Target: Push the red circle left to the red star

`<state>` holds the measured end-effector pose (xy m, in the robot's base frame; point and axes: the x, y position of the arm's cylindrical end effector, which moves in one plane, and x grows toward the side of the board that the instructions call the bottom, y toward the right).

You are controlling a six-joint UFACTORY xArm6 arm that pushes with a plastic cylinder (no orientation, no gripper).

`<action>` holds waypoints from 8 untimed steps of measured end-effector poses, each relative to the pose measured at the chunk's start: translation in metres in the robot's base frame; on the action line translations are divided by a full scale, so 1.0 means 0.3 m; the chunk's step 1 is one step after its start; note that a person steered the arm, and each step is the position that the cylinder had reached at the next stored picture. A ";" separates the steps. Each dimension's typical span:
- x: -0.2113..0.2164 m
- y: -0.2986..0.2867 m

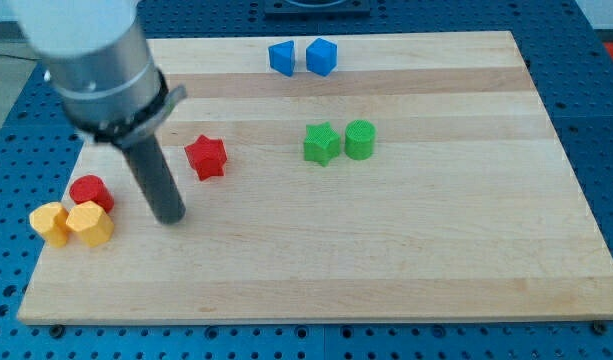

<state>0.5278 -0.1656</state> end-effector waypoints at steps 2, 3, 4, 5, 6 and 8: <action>0.096 -0.139; 0.113 -0.203; 0.113 -0.295; 0.113 -0.357; 0.083 -0.376; -0.091 -0.365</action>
